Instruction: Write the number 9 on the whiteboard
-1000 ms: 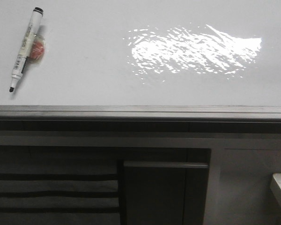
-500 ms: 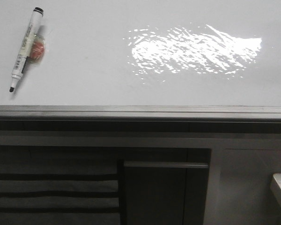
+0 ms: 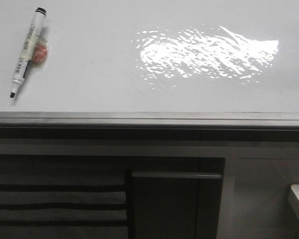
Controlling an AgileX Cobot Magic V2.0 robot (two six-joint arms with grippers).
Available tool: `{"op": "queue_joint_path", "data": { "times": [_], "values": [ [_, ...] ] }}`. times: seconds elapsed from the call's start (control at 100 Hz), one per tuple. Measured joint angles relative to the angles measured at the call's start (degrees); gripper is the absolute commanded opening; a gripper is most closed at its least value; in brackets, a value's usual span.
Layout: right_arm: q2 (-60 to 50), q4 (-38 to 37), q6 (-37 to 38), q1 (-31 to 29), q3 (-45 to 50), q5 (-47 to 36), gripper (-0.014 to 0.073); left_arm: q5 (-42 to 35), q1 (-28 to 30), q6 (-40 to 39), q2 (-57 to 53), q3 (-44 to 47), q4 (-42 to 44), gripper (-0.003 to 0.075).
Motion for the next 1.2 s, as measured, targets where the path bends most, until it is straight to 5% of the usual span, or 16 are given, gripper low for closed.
{"op": "queue_joint_path", "data": {
  "times": [0.1,0.28,0.36,1.2],
  "values": [
    [0.00,-0.08,0.00,0.00,0.00,0.00,0.0081,-0.10,0.00,-0.82,0.21,0.11,0.15,0.0108],
    [0.00,-0.08,0.00,0.00,0.00,0.00,0.0514,-0.10,0.00,-1.06,0.49,0.11,1.68,0.0457],
    [0.00,-0.12,0.00,0.00,0.00,0.00,0.0629,-0.10,0.00,-1.16,0.49,0.11,1.91,0.0514],
    [0.00,-0.34,-0.11,0.00,0.00,0.74,0.0648,-0.69,-0.61,-0.91,3.81,0.19,0.02,0.0513]
  ]
}}
